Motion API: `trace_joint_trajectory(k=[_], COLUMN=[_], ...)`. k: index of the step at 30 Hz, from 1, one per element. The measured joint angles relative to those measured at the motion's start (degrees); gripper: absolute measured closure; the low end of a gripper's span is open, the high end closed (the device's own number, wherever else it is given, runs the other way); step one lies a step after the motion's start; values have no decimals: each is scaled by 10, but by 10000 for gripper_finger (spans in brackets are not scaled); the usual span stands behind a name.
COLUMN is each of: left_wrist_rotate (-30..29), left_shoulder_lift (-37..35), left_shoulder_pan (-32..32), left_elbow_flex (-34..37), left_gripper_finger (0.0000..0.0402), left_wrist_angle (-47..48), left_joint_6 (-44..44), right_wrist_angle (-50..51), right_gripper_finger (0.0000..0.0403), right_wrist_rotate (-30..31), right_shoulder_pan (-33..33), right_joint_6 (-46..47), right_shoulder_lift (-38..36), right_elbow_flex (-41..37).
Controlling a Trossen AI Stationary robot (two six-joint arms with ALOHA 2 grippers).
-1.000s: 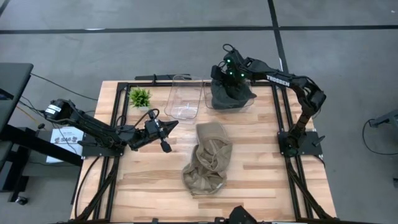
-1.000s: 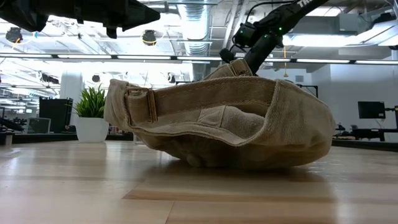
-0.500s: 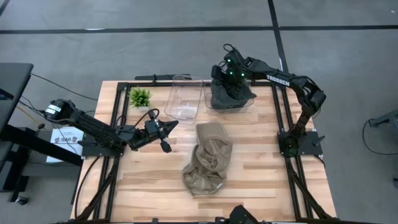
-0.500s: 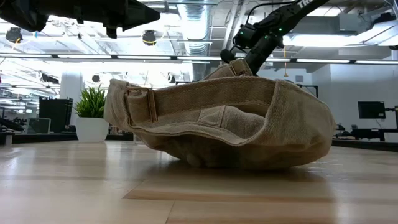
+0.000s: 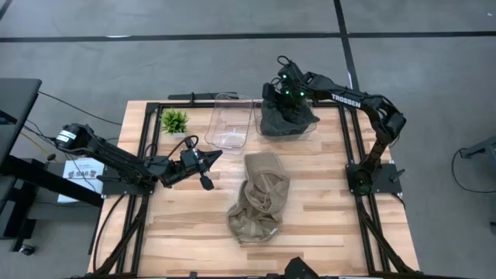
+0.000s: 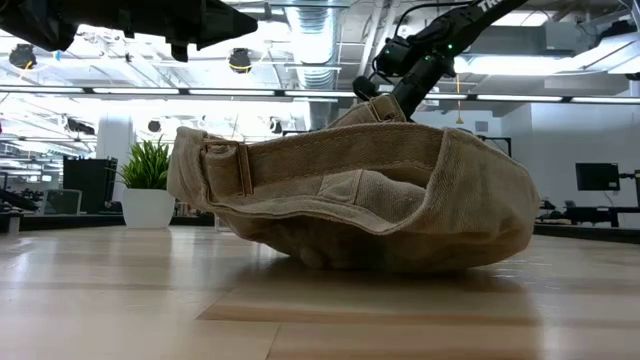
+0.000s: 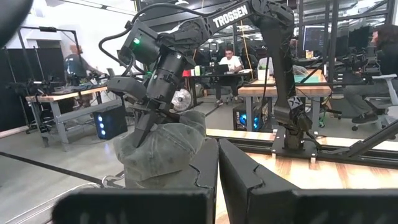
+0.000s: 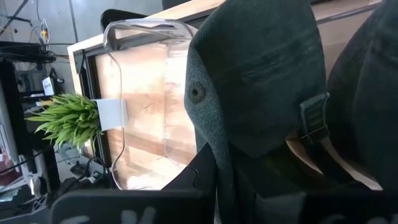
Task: Pick & Place hat
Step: Put the black cap into the right transparent bin
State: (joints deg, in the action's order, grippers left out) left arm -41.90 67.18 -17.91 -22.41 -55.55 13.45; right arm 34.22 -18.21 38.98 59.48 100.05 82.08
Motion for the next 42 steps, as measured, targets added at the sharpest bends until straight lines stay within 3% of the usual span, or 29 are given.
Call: trace_joint_trajectory(k=[33,42], left_wrist_rotate=[0,0], left_shoulder_lift=[0,0], left_shoulder_pan=[0,0], left_elbow_flex=[0,0], left_gripper_finger=[389,389], left_wrist_angle=[0,0], left_joint_6=[0,0], right_wrist_angle=[0,5], right_gripper_finger=[385,328], right_wrist_rotate=[10,18], right_shoulder_pan=[30,32], right_joint_6=[0,50], right_shoulder_lift=[0,0], right_elbow_flex=[0,0])
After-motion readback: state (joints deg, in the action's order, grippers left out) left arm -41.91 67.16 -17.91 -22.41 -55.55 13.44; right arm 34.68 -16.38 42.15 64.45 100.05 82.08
